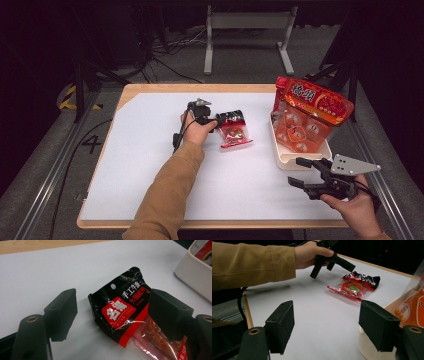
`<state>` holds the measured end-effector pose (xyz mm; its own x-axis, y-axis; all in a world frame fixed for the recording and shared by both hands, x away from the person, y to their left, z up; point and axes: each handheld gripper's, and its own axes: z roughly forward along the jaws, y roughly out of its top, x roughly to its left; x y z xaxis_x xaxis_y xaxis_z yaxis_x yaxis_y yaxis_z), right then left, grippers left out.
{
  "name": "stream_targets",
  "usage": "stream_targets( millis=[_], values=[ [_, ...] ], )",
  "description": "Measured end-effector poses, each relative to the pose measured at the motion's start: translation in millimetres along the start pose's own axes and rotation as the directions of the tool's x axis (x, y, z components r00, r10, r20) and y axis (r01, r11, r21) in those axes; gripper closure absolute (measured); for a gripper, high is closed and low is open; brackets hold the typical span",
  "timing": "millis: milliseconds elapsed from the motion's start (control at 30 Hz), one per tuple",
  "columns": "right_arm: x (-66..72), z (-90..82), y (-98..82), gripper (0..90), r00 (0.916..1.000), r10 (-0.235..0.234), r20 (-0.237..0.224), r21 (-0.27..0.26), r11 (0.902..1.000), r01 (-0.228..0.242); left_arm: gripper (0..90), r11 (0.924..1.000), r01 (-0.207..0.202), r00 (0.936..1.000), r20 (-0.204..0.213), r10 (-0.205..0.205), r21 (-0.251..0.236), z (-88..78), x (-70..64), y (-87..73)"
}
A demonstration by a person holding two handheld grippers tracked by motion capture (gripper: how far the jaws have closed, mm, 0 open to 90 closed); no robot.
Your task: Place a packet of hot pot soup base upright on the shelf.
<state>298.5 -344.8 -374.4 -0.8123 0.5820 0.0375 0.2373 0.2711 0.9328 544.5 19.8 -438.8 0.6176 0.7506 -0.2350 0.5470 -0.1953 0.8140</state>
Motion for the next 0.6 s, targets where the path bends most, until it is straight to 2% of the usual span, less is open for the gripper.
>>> stream_targets(
  millis=[67,200,267,367,433,533,600],
  values=[
    [-0.1,-0.6,-1.2,29.2,1.0,-0.001,-0.002,-0.001,1.0,0.001,25.0,0.9999,0.015,0.9999,0.007,-0.015,0.0,2.3,0.7,-0.8],
    [-0.6,-1.4,-2.8,29.0,1.0,0.009,-0.005,-0.001,1.0,-0.009,26.3,0.9998,0.009,0.9998,-0.02,-0.009,0.02,8.0,3.9,-3.6],
    [-1.2,-0.7,-3.8,28.9,0.9997,0.019,-0.011,-0.006,0.9998,-0.02,27.2,0.9994,0.023,0.9997,-0.009,-0.023,0.027,10.6,3.8,-4.5],
    [-1.2,-0.3,-4.7,28.9,0.9997,0.021,-0.01,-0.007,0.9998,-0.021,28.6,0.9985,-0.001,0.9999,-0.01,0.002,0.054,13.3,2.1,-3.0],
    [-0.8,-0.3,-4.7,28.9,0.9997,0.02,-0.011,-0.006,0.9998,-0.02,29.7,0.9974,-0.013,0.9998,0.019,0.011,0.071,15.0,0.1,-2.8],
    [-0.4,-0.3,-4.7,28.1,0.9989,0.037,-0.027,-0.017,0.9992,-0.038,29.3,0.9938,-0.038,0.9987,0.037,0.034,0.105,18.2,-4.0,-2.5],
    [-0.1,-0.1,-5.2,28.2,0.9986,0.041,-0.033,-0.019,0.9989,-0.042,30.6,0.9924,-0.023,0.9985,0.053,0.017,0.121,19.7,-4.7,-2.5]
  ],
)
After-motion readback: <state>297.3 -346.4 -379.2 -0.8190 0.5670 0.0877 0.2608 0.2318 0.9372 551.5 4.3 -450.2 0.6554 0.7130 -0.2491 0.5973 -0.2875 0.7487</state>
